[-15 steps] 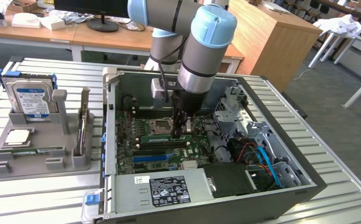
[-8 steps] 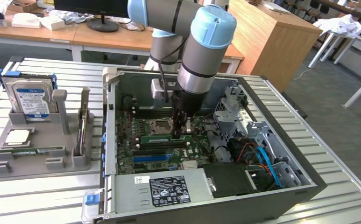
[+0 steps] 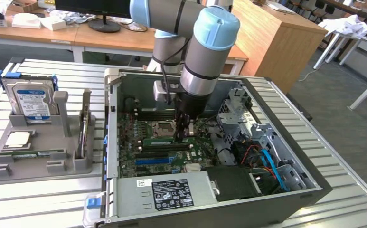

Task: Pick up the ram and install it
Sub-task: 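Insert the ram into the slot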

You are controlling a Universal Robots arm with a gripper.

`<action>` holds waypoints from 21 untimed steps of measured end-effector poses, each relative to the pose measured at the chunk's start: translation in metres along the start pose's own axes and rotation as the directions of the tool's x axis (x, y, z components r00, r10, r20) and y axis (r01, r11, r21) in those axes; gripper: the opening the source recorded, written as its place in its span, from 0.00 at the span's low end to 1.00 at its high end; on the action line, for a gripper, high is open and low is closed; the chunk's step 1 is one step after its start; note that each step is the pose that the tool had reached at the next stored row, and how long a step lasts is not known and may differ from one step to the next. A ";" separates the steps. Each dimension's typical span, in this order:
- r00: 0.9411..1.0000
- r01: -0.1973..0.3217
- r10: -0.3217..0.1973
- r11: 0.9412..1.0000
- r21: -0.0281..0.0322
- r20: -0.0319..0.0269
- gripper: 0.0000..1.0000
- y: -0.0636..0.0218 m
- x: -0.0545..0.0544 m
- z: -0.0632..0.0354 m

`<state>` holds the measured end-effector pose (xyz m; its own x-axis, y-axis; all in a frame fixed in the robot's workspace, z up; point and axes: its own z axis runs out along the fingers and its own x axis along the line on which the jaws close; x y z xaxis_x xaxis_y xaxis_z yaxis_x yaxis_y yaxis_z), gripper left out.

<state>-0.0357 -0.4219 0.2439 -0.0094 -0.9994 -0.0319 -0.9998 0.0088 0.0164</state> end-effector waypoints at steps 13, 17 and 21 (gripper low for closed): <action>1.000 0.000 0.000 1.000 0.000 0.000 0.12 0.0000 -0.001 0.0015; 1.000 0.000 0.000 1.000 0.000 0.000 0.12 0.0000 -0.001 0.0016; 1.000 0.000 0.000 1.000 0.000 0.000 0.12 0.0000 -0.001 0.0032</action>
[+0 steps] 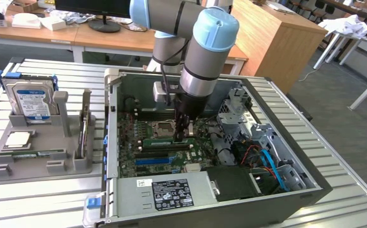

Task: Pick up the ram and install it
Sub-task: 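Insert the ram into the slot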

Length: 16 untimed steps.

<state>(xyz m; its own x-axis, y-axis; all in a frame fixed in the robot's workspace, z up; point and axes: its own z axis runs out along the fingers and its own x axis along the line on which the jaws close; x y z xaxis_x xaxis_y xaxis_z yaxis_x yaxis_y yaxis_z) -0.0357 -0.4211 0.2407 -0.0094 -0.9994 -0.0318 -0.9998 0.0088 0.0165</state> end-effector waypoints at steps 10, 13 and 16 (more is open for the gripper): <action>1.000 0.000 0.000 1.000 0.000 0.000 0.12 0.0000 -0.001 0.0010; 1.000 0.000 0.000 1.000 0.000 0.000 0.12 0.0000 -0.001 0.0010; 1.000 0.000 0.000 1.000 0.000 0.000 0.12 0.0000 -0.001 0.0023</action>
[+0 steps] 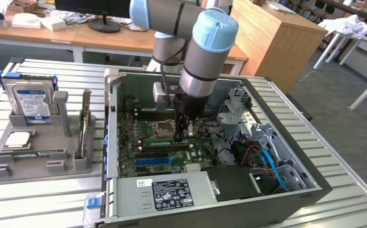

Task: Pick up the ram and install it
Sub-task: 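Insert the ram into the slot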

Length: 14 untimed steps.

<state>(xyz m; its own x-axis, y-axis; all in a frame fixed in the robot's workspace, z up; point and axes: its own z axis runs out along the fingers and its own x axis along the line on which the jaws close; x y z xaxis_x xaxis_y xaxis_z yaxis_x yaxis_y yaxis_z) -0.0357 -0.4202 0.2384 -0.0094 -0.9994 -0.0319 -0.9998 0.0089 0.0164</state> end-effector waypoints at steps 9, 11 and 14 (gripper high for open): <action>1.000 0.000 0.000 1.000 0.000 0.000 0.12 0.0000 0.000 0.0030; 1.000 0.000 0.000 1.000 0.000 0.000 0.12 -0.0001 0.000 0.0032; 1.000 0.000 0.000 1.000 0.000 0.000 0.12 -0.0001 0.000 0.0035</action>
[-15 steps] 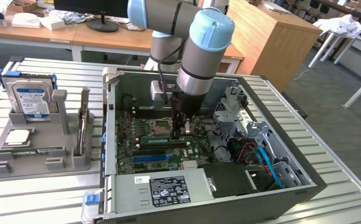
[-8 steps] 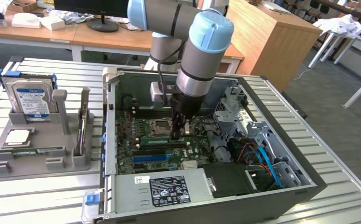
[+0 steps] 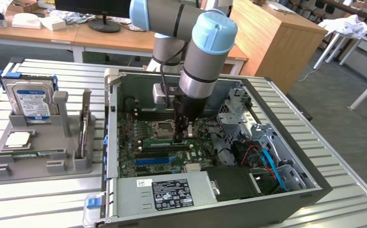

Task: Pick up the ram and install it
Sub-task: 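Insert the ram into the slot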

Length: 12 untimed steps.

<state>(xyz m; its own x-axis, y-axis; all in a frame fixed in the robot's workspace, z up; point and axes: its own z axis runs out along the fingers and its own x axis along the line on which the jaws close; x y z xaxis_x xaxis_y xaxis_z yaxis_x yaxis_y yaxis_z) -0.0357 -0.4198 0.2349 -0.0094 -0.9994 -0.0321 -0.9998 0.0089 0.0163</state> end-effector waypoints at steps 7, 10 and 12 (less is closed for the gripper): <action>1.000 0.000 0.000 1.000 0.000 0.000 0.12 0.0000 -0.001 0.0007; 1.000 0.000 0.000 1.000 0.000 0.000 0.12 0.0000 -0.001 0.0007; 1.000 0.000 0.000 1.000 0.000 0.000 0.12 0.0000 -0.001 0.0011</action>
<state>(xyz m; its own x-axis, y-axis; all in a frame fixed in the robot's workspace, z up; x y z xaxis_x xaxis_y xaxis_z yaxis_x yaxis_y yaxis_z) -0.0356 -0.4184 0.2339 -0.0094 -0.9994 -0.0320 -0.9998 0.0089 0.0164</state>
